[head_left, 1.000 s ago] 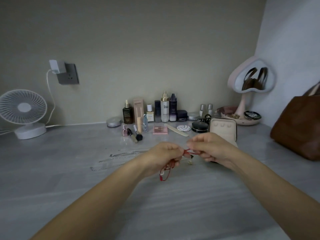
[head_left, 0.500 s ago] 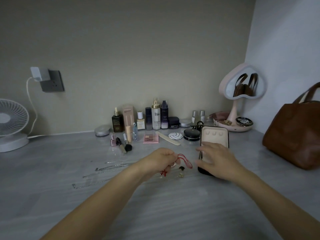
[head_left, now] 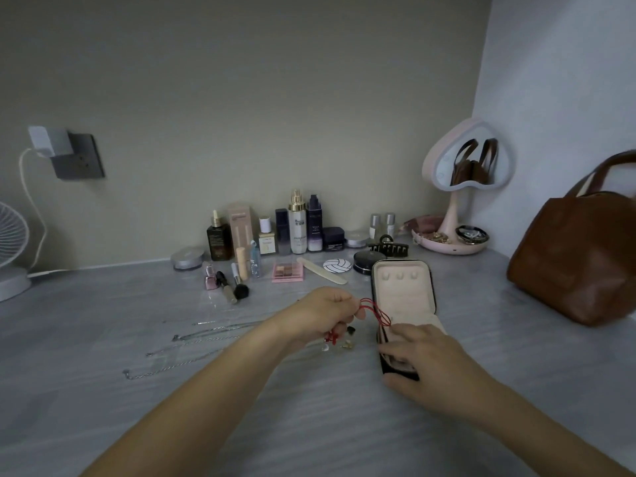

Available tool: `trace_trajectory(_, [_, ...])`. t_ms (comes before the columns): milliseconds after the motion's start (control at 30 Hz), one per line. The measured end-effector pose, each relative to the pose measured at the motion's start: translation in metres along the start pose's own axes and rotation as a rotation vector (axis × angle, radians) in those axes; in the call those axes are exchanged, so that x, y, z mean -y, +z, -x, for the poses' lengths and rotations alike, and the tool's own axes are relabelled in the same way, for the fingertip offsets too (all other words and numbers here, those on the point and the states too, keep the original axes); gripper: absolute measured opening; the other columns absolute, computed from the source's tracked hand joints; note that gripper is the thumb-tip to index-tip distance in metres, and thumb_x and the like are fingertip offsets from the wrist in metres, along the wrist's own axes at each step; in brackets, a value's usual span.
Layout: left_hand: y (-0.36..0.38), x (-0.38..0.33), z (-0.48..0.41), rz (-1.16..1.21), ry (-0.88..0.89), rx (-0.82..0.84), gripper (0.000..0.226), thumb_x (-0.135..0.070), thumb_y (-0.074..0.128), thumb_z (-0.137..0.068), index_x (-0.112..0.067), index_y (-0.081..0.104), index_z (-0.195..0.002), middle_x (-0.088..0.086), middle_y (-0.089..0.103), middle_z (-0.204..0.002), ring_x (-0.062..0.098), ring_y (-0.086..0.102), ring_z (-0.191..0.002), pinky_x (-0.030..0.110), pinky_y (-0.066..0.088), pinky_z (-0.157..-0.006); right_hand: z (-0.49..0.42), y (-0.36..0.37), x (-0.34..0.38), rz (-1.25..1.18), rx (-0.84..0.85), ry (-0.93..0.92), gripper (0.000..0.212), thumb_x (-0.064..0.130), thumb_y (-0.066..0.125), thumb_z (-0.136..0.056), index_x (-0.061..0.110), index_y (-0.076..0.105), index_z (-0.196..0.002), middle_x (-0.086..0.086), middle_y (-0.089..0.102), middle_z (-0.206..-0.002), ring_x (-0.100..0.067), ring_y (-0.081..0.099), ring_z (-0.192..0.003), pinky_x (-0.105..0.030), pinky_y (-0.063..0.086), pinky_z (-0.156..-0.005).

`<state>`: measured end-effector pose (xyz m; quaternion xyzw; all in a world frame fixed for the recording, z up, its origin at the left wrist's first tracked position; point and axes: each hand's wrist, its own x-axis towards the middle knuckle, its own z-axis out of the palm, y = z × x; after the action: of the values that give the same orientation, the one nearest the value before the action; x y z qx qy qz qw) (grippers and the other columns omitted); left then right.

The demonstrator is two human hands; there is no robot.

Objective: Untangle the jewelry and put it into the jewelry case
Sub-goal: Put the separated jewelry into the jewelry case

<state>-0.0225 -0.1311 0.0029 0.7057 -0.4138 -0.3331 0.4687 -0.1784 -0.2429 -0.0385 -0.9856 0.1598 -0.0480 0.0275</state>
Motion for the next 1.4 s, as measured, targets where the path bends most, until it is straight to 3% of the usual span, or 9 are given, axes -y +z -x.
trace_trajectory(200, [0.01, -0.009, -0.004, 0.042, 0.017, 0.058, 0.029, -0.014, 0.039, -0.099, -0.011, 0.056, -0.075, -0.001, 0.033, -0.06, 0.006, 0.034, -0.047, 0.024, 0.028, -0.053, 0.024, -0.011, 0.023, -0.038, 0.023, -0.062, 0.04, 0.052, 0.045, -0.088, 0.031, 0.054, -0.121, 0.002, 0.04, -0.138, -0.02, 0.039, -0.126, -0.032, 0.039, -0.097])
trace_trajectory(367, [0.019, -0.015, -0.01, -0.029, 0.045, 0.086, 0.035, -0.015, 0.042, -0.098, -0.016, 0.052, -0.065, -0.001, 0.035, -0.059, 0.009, 0.035, -0.05, 0.024, 0.029, -0.049, 0.005, -0.051, 0.001, -0.327, -0.404, 0.038, 0.019, 0.05, 0.061, -0.077, 0.036, 0.064, -0.09, 0.019, 0.057, -0.087, -0.001, 0.054, -0.084, -0.025, 0.043, -0.076])
trace_trajectory(500, [0.03, -0.028, -0.017, -0.062, 0.039, 0.114, 0.036, -0.012, 0.04, -0.098, -0.014, 0.052, -0.064, -0.001, 0.038, -0.056, 0.007, 0.037, -0.046, 0.017, 0.031, -0.046, -0.02, -0.064, -0.003, -0.352, -0.212, -0.085, 0.051, 0.03, 0.075, -0.073, 0.031, 0.055, -0.12, 0.013, 0.062, -0.103, 0.0, 0.055, -0.091, -0.023, 0.043, -0.083])
trace_trajectory(733, [0.023, -0.031, -0.03, 0.1, 0.027, 0.009, 0.018, -0.012, 0.055, -0.092, -0.011, 0.064, -0.076, 0.001, 0.055, -0.062, 0.01, 0.052, -0.054, 0.025, 0.047, -0.061, -0.036, -0.075, -0.035, -0.369, -0.312, -0.027, 0.01, 0.017, 0.067, -0.082, 0.01, 0.071, -0.088, 0.017, 0.052, -0.057, 0.008, 0.052, -0.05, -0.007, 0.036, -0.053])
trace_trajectory(867, [0.022, -0.026, -0.031, 0.051, 0.058, -0.017, 0.013, -0.014, 0.057, -0.091, -0.009, 0.069, -0.087, -0.004, 0.067, -0.073, 0.005, 0.061, -0.069, 0.017, 0.05, -0.071, -0.043, -0.085, -0.046, -0.409, -0.343, -0.041, 0.007, 0.014, 0.067, -0.083, 0.009, 0.072, -0.082, 0.016, 0.057, -0.058, 0.013, 0.053, -0.052, -0.004, 0.038, -0.055])
trace_trajectory(1033, [0.016, -0.002, -0.042, -0.027, 0.056, -0.478, 0.035, -0.024, 0.059, -0.089, -0.011, 0.054, -0.121, 0.0, 0.057, -0.11, 0.011, 0.054, -0.096, 0.022, 0.047, -0.078, -0.06, -0.064, -0.048, -0.305, -0.298, -0.028, 0.01, 0.022, 0.067, -0.083, 0.015, 0.073, -0.083, 0.007, 0.061, -0.068, -0.002, 0.051, -0.061, -0.015, 0.035, -0.057])
trace_trajectory(1167, [0.026, 0.025, -0.052, 0.165, -0.133, -0.186, 0.03, -0.015, 0.063, -0.087, -0.006, 0.055, -0.115, 0.012, 0.058, -0.113, 0.021, 0.054, -0.093, 0.033, 0.044, -0.077, -0.072, -0.05, -0.046, -0.253, -0.257, -0.013, 0.01, 0.031, 0.065, -0.083, 0.024, 0.073, -0.084, 0.008, 0.058, -0.076, -0.013, 0.057, -0.079, -0.03, 0.046, -0.072])
trace_trajectory(1300, [0.031, 0.027, -0.058, 0.234, -0.06, -0.146, 0.015, -0.005, 0.054, -0.091, -0.001, 0.057, -0.105, 0.013, 0.061, -0.088, 0.013, 0.057, -0.061, 0.025, 0.046, -0.051, -0.076, -0.046, -0.043, -0.203, -0.231, 0.008, 0.011, 0.036, 0.063, -0.083, 0.03, 0.071, -0.087, 0.009, 0.066, -0.086, -0.014, 0.058, -0.09, -0.033, 0.049, -0.076])
trace_trajectory(1400, [0.026, 0.023, -0.061, 0.148, -0.029, -0.078, 0.028, -0.012, 0.062, -0.086, 0.002, 0.055, -0.109, 0.014, 0.061, -0.093, 0.018, 0.058, -0.07, 0.027, 0.039, -0.057, -0.078, -0.048, -0.042, -0.163, -0.249, 0.019, 0.011, 0.035, 0.06, -0.085, 0.031, 0.07, -0.088, 0.008, 0.065, -0.093, -0.017, 0.056, -0.097, -0.033, 0.048, -0.077])
